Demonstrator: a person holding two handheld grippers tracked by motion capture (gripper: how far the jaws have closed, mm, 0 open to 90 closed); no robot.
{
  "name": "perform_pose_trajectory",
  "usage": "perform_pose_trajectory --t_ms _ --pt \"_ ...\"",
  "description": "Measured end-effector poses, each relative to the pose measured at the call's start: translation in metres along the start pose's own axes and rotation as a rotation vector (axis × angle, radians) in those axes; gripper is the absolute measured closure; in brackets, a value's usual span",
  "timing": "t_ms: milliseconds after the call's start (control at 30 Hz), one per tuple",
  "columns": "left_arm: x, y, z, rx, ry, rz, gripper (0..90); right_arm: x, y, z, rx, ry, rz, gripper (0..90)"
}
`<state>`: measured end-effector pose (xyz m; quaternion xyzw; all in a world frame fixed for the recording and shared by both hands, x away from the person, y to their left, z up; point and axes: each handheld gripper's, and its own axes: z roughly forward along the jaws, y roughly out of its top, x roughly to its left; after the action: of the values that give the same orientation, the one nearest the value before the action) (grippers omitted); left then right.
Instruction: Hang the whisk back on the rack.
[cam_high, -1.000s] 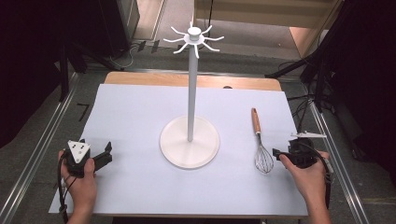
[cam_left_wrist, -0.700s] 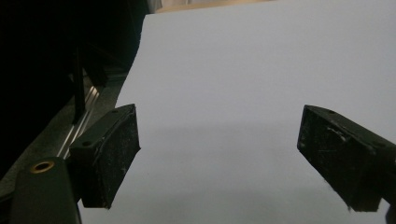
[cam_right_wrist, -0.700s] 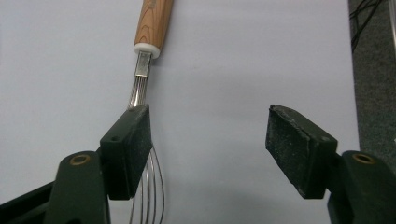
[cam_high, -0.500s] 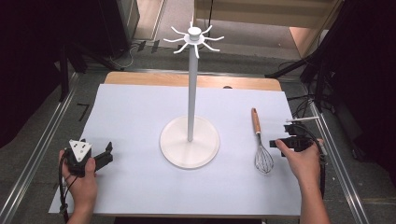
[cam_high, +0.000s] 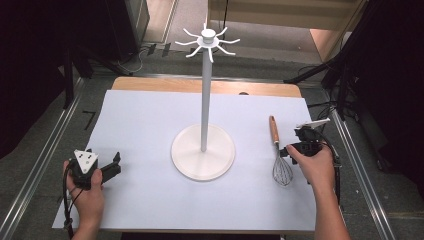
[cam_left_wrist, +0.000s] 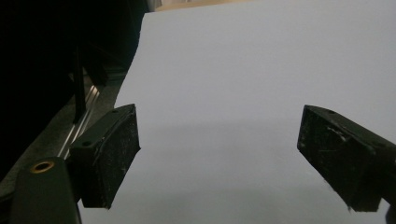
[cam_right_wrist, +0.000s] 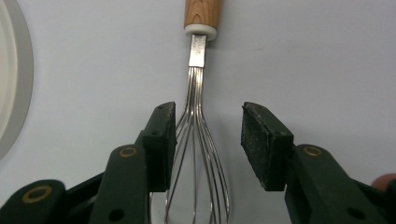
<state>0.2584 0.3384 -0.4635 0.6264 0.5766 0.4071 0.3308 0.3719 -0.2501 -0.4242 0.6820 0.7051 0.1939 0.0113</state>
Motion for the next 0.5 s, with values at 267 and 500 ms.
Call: perform_pose_trajectory --t_ms 267,500 --pt "0.0 0.0 0.0 -0.002 -0.002 0.0 13.5 0.01 0.011 0.009 0.029 0.015 0.005 61.0" --pt "0.0 0.0 0.0 -0.001 -0.003 0.0 13.5 0.012 0.016 0.019 0.054 -0.019 0.018 67.1"
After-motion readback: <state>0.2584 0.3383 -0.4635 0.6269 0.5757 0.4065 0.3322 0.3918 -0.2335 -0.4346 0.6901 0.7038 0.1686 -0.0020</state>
